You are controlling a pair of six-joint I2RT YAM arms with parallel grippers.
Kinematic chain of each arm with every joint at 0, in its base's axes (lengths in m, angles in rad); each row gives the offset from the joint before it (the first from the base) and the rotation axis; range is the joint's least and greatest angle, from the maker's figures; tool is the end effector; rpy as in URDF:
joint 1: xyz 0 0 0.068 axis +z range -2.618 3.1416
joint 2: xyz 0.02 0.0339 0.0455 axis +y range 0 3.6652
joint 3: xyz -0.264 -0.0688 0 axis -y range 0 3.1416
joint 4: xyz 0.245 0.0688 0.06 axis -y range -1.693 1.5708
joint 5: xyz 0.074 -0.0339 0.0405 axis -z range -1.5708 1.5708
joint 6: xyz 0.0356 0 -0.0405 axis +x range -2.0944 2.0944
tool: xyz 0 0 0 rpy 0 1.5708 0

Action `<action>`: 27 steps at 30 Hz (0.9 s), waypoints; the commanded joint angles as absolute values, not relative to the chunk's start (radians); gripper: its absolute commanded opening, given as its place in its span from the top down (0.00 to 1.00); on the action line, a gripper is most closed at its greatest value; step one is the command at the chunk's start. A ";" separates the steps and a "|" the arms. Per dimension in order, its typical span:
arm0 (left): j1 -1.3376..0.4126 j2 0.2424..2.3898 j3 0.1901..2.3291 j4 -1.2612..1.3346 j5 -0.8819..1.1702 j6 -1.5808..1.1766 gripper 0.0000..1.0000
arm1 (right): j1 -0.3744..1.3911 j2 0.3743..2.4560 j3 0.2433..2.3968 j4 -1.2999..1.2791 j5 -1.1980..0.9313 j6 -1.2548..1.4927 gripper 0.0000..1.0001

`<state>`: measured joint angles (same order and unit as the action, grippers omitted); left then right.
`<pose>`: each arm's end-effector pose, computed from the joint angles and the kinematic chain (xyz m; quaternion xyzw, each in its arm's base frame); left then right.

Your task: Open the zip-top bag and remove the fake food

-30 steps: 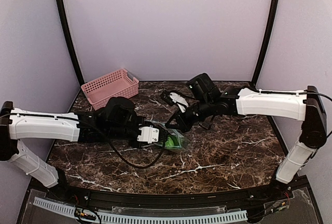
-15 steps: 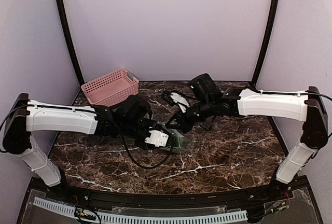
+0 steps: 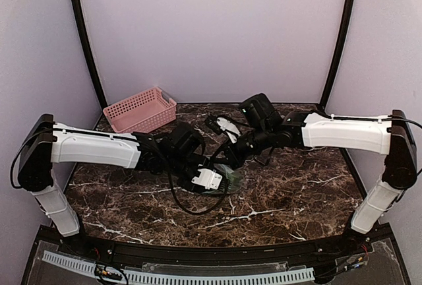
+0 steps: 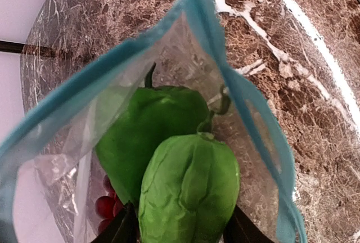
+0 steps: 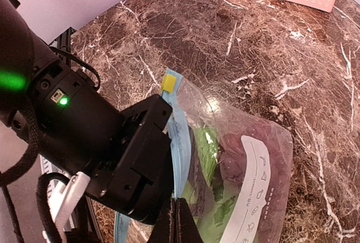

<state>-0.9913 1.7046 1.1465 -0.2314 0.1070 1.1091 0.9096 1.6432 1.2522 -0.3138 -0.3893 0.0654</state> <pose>0.2004 -0.3132 0.2186 0.8111 0.4416 -0.0270 0.3825 0.2165 0.3003 0.2696 -0.4389 0.7792 0.3480 0.2815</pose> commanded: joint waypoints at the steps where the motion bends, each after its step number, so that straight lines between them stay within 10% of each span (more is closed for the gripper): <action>1: -0.992 1.723 1.177 -0.279 0.085 1.112 0.49 | 0.909 1.630 1.241 -0.284 -0.402 0.076 1.00; 10: -0.991 1.675 1.148 -0.225 0.098 1.064 0.76 | 0.904 1.628 1.237 -0.285 -0.402 0.075 1.00; 27: -0.950 1.444 0.931 0.154 0.314 0.780 0.79 | 0.849 1.603 1.195 -0.263 -0.414 0.093 1.00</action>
